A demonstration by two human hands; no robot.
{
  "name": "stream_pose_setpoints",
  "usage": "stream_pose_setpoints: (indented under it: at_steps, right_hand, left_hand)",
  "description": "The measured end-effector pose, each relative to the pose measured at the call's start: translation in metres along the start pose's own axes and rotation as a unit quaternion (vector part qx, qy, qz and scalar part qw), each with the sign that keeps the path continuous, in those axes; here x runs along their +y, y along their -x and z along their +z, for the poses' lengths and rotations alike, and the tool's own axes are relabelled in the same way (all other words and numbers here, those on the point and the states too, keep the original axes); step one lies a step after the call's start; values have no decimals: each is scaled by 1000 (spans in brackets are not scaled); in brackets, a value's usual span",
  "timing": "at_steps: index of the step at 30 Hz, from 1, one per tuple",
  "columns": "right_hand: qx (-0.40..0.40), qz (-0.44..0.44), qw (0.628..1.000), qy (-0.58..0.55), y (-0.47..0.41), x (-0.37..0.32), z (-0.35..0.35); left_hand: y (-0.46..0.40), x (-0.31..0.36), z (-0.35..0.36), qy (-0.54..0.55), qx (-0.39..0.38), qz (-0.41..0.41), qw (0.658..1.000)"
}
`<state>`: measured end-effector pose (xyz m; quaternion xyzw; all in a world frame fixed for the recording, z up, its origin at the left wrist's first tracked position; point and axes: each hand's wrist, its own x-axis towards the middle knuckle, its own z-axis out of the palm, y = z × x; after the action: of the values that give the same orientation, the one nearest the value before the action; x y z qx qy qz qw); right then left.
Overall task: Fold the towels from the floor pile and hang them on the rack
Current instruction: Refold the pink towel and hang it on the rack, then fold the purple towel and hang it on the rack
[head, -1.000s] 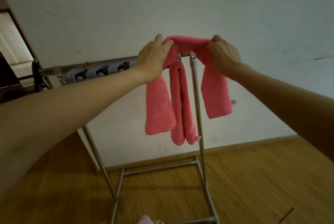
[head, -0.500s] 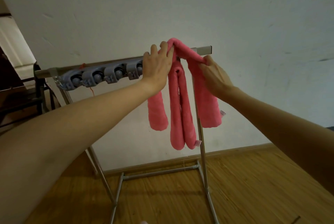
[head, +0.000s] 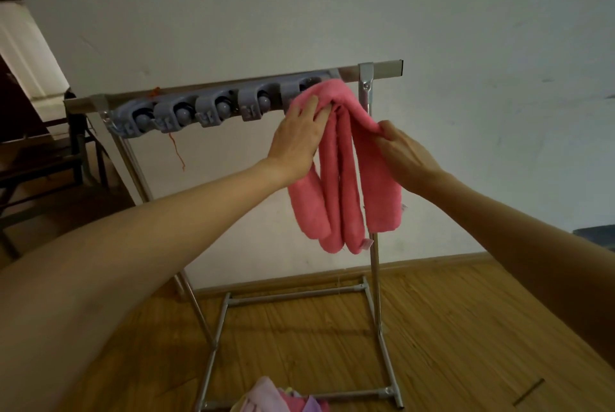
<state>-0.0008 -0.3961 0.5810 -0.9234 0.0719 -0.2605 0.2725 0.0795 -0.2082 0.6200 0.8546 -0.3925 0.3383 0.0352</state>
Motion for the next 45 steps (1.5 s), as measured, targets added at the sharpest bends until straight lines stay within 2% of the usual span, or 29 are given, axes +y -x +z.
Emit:
stream_pose_setpoints:
  at_steps: [5, 8, 11, 14, 16, 18, 21, 23, 25, 27, 30, 34, 36, 38, 41, 45]
  right_hand:
    - [-9, -46, 998, -30, 7, -1, 12]
    - [-16, -61, 998, -1, 15, 1, 20]
    - [-28, -95, 992, 84, 23, 8, 28]
    - [-4, -101, 993, 67, 32, 15, 37]
    - [-5, -125, 987, 98, 40, 23, 46]
    - [-18, -121, 987, 108, 50, 31, 54]
    - [-37, -128, 982, 135, 63, 39, 68]
    - [-43, -117, 983, 135, 69, 43, 77]
    - [-50, -109, 984, 132, 75, 45, 86]
    - [-55, -108, 984, 134, 79, 48, 94]
    - [-57, -114, 983, 131, 83, 51, 104]
    - [-59, -109, 986, 109, 91, 56, 114]
    - [-76, -102, 986, 103, 99, 61, 122]
    - [-100, -102, 985, 93, 112, 66, 135]
    - [-147, -54, 984, 84, 142, 75, 166]
    - [-248, 8, 966, 71, 196, 85, 227]
  left_hand:
    - [21, -1, 16, 81, -32, -19, 996]
    - [34, 2, 22, 121, -5, -21, 992]
    - [51, 10, 30, 198, 51, -21, 979]
    - [66, 21, 49, 259, 96, -124, 953]
    - [72, 25, 63, 274, 57, -220, 934]
    - [77, 24, 80, 263, -20, -290, 920]
    - [86, 16, 101, 310, -118, -335, 882]
    - [91, 10, 110, 344, -144, -352, 859]
    - [95, 6, 115, 310, -113, -361, 872]
    - [99, 5, 118, 230, -45, -370, 899]
    - [110, 8, 129, 189, -9, -326, 926]
    - [119, 16, 149, 248, -40, -200, 947]
    - [130, 21, 156, 265, -68, -174, 946]
    - [148, 24, 165, 272, -98, -172, 942]
    - [191, 24, 183, 273, -152, -197, 929]
    - [268, 18, 210, 268, -248, -236, 901]
